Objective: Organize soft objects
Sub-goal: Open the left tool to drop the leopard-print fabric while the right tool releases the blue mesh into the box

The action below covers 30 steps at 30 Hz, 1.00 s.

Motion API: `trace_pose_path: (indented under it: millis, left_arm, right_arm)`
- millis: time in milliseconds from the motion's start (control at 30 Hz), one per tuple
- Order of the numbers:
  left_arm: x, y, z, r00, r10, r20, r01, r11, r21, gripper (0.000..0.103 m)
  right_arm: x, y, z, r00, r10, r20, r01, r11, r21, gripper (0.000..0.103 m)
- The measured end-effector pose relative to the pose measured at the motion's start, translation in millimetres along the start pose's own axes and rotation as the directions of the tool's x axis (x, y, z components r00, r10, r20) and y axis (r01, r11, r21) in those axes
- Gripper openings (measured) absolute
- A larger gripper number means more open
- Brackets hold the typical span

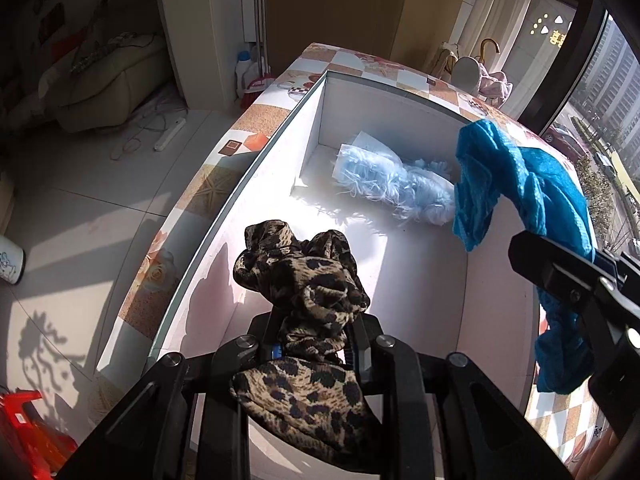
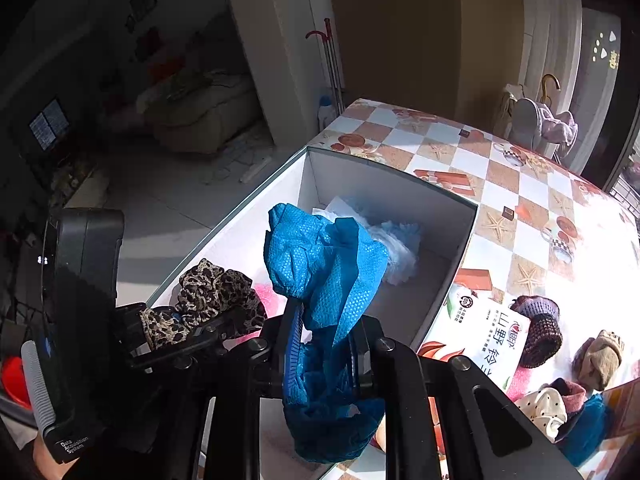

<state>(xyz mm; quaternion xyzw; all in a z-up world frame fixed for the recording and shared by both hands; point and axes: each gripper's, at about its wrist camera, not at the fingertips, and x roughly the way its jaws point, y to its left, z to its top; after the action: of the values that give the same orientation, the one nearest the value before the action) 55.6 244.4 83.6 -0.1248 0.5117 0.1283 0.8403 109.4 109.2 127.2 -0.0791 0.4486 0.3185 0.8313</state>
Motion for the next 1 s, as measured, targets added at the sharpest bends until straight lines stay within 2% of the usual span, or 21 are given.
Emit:
trace_pose_path:
  millis: [467, 567, 633, 667, 733, 833, 1000]
  left_arm:
    - [5.9, 1.2, 4.9, 0.999, 0.030, -0.013, -0.030, 0.999, 0.015, 0.028]
    - [4.2, 0.6, 5.2, 1.000, 0.025, -0.005, -0.025, 0.999, 0.025, 0.036]
    - [1.4, 0.0, 6.1, 0.999, 0.030, 0.010, -0.030, 0.999, 0.028, 0.054]
    - [-0.7, -0.4, 6.4, 0.999, 0.030, 0.023, -0.031, 0.999, 0.030, 0.058]
    - [-5.5, -1.7, 6.7, 0.999, 0.019, 0.041, -0.020, 0.999, 0.035, 0.069]
    - [-11.3, -6.5, 6.9, 0.998, 0.000, 0.055, -0.003, 0.999, 0.050, 0.077]
    - [-17.5, -14.1, 2.4, 0.998, -0.011, 0.062, 0.007, 0.998, 0.059, 0.079]
  right_arm:
    - [11.4, 1.1, 9.9, 1.000, -0.018, 0.000, 0.018, 1.000, -0.003, 0.021]
    - [9.1, 1.5, 16.5, 1.000, -0.011, 0.014, 0.011, 1.000, -0.010, 0.025]
    - [3.1, -0.7, 20.9, 0.999, -0.019, 0.041, 0.019, 1.000, 0.008, 0.051]
    - [-0.6, -2.0, 22.3, 0.998, -0.015, 0.061, 0.014, 1.000, 0.018, 0.054]
    - [-5.3, -4.1, 25.4, 0.997, -0.015, 0.082, 0.012, 0.999, 0.032, 0.055]
    - [-8.6, -8.5, 24.5, 0.996, -0.015, 0.087, 0.011, 0.999, 0.045, 0.055]
    - [-18.9, -21.8, 13.6, 0.995, 0.005, 0.095, -0.014, 0.995, 0.095, 0.055]
